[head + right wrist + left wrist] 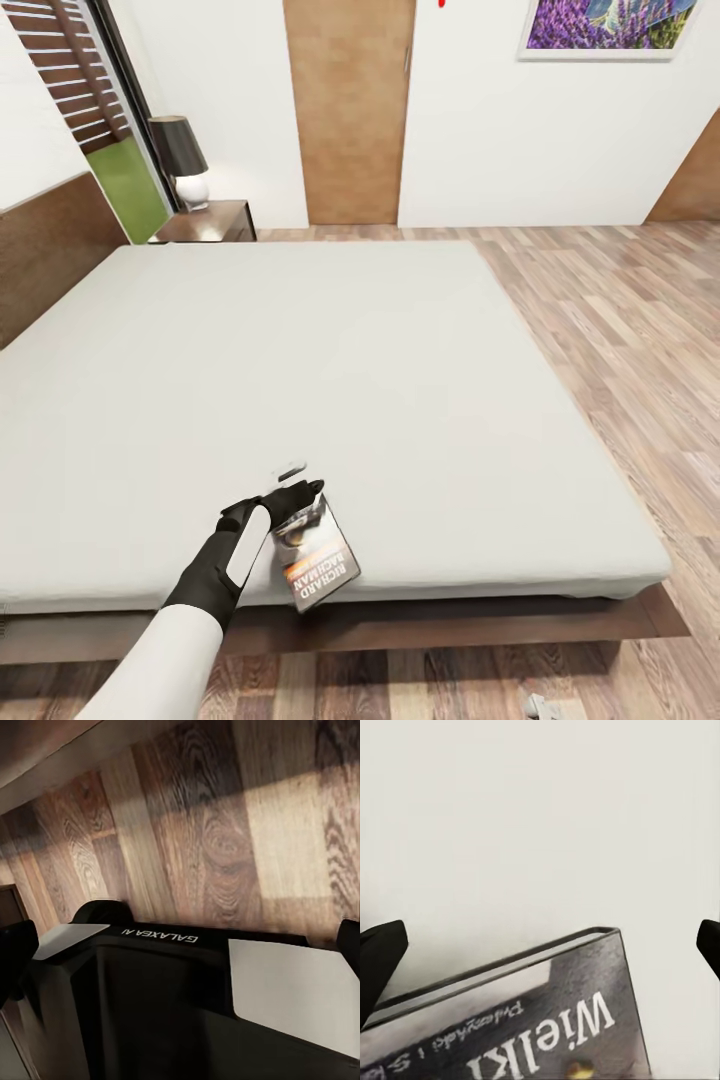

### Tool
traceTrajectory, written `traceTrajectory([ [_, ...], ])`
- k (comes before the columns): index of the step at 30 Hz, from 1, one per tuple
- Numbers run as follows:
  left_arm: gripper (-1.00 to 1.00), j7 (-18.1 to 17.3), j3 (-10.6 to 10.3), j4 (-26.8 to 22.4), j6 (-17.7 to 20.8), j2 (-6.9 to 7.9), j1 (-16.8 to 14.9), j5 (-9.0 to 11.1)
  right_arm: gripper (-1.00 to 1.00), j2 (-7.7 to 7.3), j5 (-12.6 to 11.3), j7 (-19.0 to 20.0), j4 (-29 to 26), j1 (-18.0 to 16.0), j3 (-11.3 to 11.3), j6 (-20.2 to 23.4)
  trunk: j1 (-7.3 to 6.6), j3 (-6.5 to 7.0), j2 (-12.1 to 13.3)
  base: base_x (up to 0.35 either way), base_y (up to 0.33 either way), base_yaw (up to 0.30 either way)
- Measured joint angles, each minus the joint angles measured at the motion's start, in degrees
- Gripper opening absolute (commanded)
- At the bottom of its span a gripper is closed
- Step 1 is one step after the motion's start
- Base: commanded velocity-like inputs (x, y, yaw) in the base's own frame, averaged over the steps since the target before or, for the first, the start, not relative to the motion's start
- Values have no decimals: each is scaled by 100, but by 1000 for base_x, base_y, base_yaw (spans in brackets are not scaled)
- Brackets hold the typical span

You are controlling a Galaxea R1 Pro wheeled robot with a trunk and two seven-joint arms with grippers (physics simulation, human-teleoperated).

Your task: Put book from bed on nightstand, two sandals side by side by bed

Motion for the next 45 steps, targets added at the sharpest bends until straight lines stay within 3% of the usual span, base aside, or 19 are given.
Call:
traceTrajectory([
  [32,100,2,6,8,-6,-3,-1,-27,100,-2,2,2,0,0,0,0,-2,0,0,-22,0,0],
  [45,100,19,13,31,14,-4,2,-4,100,-4,0,2,0,0,0,0,-287,232,520,0,0,0],
])
